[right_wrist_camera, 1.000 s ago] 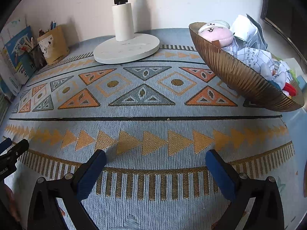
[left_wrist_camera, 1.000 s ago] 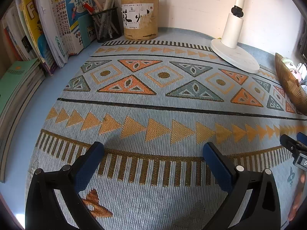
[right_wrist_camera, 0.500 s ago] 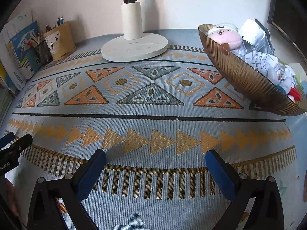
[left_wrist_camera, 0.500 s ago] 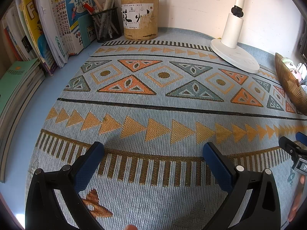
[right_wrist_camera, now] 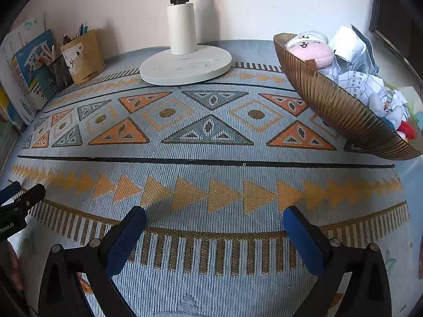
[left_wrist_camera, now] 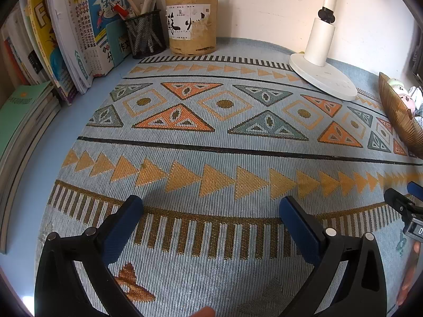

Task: Organize objects

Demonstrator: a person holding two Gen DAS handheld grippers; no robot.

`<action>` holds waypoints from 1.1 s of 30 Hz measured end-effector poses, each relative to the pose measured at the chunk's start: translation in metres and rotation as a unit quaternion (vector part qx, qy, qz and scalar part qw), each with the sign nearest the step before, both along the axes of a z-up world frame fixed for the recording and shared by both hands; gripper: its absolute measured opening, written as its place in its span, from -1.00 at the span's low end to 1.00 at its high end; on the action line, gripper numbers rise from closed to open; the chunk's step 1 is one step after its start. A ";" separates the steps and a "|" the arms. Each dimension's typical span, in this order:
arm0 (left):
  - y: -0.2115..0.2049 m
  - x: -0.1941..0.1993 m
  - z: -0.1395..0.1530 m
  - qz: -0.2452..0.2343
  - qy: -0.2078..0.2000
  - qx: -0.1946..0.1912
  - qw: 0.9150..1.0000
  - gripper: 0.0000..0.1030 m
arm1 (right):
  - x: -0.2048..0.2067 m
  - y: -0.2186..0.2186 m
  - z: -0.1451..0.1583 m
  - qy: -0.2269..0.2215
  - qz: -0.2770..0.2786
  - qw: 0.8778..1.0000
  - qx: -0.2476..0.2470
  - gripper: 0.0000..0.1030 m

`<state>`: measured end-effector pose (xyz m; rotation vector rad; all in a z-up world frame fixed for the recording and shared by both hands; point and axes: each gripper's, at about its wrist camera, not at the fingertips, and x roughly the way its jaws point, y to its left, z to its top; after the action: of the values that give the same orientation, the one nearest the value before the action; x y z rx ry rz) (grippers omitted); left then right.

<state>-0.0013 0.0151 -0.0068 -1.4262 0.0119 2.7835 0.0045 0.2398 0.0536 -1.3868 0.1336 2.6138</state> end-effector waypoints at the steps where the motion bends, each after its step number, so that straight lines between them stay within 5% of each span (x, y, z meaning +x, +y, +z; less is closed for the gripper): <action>1: 0.000 0.000 0.000 0.000 0.000 0.000 1.000 1.00 | 0.000 0.000 0.000 0.000 0.000 1.000 0.000 1.00; 33: 0.004 -0.010 -0.001 0.004 0.000 0.001 1.000 1.00 | 0.001 -0.002 0.001 0.000 -0.001 1.000 0.001 1.00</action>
<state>-0.0116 0.0193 -0.0081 -1.4274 0.0028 2.7892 0.0058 0.2375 0.0546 -1.3851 0.1325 2.6113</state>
